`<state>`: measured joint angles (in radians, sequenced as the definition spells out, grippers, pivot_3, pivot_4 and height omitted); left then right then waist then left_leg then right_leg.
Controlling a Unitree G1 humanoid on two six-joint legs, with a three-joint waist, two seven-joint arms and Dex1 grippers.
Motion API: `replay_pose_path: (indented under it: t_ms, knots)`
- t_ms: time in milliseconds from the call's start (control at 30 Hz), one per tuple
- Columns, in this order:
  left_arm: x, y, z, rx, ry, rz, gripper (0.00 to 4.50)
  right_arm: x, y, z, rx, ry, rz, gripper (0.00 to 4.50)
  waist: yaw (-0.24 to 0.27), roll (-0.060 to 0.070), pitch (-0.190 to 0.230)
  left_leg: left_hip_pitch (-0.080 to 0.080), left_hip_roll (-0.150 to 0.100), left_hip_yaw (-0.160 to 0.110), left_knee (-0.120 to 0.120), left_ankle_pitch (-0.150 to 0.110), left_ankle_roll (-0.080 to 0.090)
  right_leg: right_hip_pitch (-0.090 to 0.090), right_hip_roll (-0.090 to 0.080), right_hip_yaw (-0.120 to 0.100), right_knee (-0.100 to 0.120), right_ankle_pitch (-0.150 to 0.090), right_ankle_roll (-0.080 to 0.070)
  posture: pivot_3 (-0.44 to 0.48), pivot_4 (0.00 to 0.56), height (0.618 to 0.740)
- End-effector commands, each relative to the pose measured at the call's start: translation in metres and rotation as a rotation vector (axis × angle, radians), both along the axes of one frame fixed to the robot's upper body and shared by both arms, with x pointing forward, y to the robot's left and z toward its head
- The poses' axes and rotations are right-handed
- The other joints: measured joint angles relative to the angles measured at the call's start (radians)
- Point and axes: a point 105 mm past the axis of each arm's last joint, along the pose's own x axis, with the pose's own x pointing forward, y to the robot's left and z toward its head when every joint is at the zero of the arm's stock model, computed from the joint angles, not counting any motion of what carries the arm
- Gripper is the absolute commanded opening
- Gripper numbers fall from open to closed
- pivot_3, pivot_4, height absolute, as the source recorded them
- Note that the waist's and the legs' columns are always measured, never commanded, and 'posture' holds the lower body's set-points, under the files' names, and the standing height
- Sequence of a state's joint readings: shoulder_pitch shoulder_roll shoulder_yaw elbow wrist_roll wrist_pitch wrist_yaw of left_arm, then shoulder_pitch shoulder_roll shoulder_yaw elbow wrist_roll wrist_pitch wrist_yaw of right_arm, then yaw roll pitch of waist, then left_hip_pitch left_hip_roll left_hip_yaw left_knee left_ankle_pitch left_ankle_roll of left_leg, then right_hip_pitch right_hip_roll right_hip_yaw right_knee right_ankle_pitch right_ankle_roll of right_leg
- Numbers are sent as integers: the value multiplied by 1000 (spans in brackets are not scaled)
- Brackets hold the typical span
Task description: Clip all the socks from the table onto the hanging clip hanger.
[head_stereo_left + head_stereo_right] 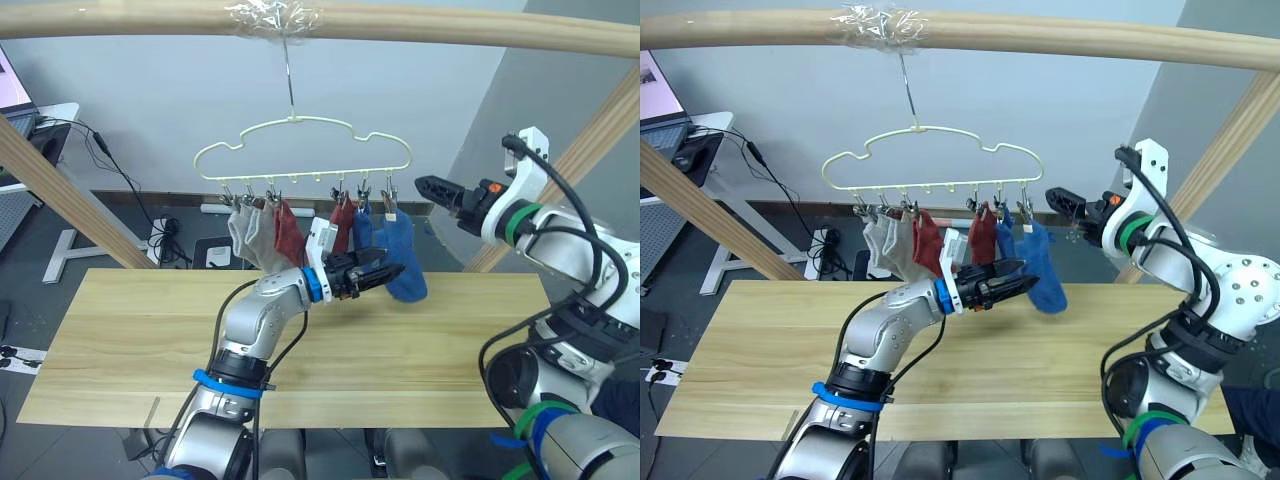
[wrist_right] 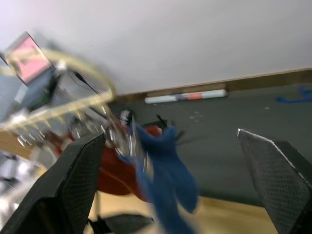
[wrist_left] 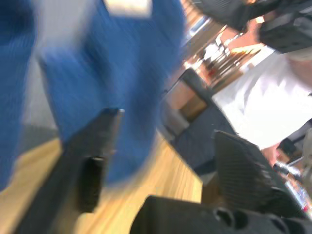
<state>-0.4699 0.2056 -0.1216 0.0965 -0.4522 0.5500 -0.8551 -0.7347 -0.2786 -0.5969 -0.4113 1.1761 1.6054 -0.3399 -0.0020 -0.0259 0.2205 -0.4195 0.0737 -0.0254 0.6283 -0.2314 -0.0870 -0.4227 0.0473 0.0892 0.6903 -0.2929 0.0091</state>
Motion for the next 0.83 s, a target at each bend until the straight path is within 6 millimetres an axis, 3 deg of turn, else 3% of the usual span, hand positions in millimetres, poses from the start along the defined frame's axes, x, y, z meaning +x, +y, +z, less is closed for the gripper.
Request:
replay_pose_path:
  t_ms: [33, 133, 333, 400, 600, 667, 833]
  knots:
    - [1, 26, -6, 53, -41, 32, 4483, -20, 0, -2, -136, -77, 33, 4500, -1, 0, 0, 0, 0, 0, 0, 0, 0, 0, 0, 0, 0, -1, 1, 84, 191, 740]
    - [6, 69, -4, 119, -99, 120, 4483, -43, -10, -27, -288, -74, 49, 4500, 0, 0, 0, 0, 0, 0, 0, 0, 0, 0, 0, 0, 0, -2, 3, 113, 178, 740]
    - [10, 178, 5, 381, -172, 344, 4483, -95, -26, -70, -442, -69, 177, 4500, 4, 0, -1, 1, 1, 0, 0, 0, 0, 1, 0, 0, -2, -2, 4, 158, 163, 740]
    - [6, 217, 14, 476, -195, 419, 4483, -110, -32, -75, -451, -68, 215, 4500, 4, -1, -1, 2, 1, 0, 1, 0, 0, 2, 0, 0, -2, -2, 4, 175, 159, 740]
    - [-8, 305, 42, 670, -213, 583, 4483, -132, -55, -75, -459, -65, 241, 4500, 11, -6, -4, 4, 2, 0, 1, 1, 0, 3, 0, -1, -1, -1, 6, 222, 141, 740]
    - [-14, 320, 48, 701, -206, 592, 4483, -134, -66, -75, -504, -61, 234, 4500, 15, -8, -7, 4, 2, 1, 2, 1, 0, 3, 0, -1, -1, 0, 6, 233, 137, 740]
    - [-12, 323, 46, 709, -184, 576, 4483, -125, -67, -68, -497, -107, 229, 4500, 30, -10, -17, 4, 1, 2, 2, 1, 1, 3, 0, 0, -1, 0, 7, 238, 132, 740]
